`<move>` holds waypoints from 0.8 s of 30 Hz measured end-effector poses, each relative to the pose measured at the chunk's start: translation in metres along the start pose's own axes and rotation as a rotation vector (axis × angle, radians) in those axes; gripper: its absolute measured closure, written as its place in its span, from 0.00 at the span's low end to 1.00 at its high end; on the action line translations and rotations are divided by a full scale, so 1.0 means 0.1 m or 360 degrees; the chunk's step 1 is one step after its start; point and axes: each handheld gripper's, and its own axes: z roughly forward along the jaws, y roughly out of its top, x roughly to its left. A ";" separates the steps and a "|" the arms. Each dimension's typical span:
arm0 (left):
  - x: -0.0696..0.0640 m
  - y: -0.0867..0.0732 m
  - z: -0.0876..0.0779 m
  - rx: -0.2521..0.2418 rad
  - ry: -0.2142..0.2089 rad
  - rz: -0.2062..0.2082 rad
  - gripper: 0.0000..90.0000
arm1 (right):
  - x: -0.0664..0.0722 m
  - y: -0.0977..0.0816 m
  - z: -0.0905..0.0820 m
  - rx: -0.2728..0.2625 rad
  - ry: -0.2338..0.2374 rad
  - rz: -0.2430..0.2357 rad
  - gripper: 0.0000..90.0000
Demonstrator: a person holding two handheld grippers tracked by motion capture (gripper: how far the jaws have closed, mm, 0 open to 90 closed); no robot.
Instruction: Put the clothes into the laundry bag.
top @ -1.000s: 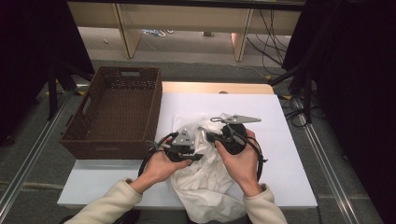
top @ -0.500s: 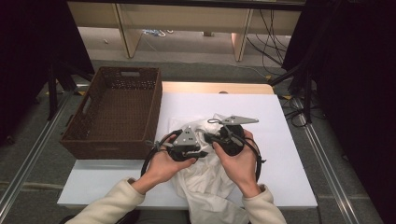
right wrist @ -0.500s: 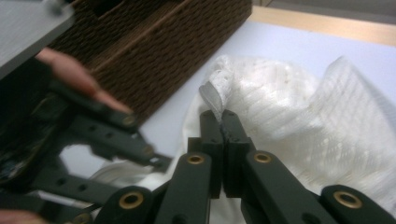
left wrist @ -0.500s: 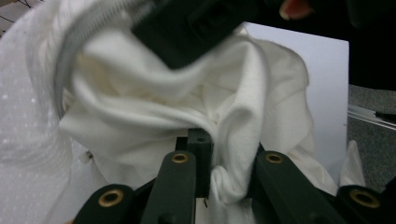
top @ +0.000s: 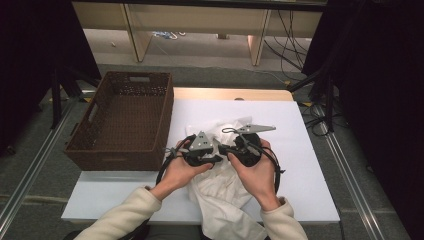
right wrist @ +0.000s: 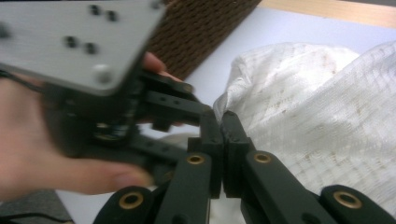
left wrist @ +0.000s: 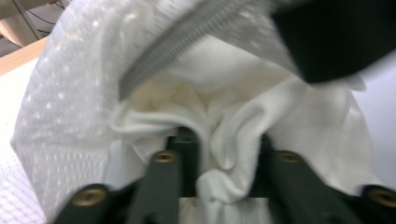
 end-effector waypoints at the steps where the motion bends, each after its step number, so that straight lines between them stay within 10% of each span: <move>1: -0.01 -0.01 -0.04 -0.0010 0.0003 -0.0005 0.54 | -0.01 0.00 -0.01 0.0000 -0.0004 0.0010 1.00; 6: -0.03 -0.05 -0.24 0.0048 -0.0041 0.0015 0.38 | -0.04 0.02 -0.05 -0.0012 -0.0030 0.0015 1.00; 10: -0.06 -0.16 -0.06 0.0157 -0.0063 0.0056 0.38 | -0.05 0.02 -0.04 -0.0007 -0.0037 -0.0007 1.00; 16: -0.11 -0.14 0.14 0.0222 -0.0012 0.0107 0.72 | -0.06 0.00 -0.02 0.0042 -0.0012 0.0071 1.00; 24: -0.22 0.15 -0.20 -0.0002 -0.0075 -0.0018 0.84 | -0.08 0.00 -0.05 0.0004 -0.0015 0.0039 1.00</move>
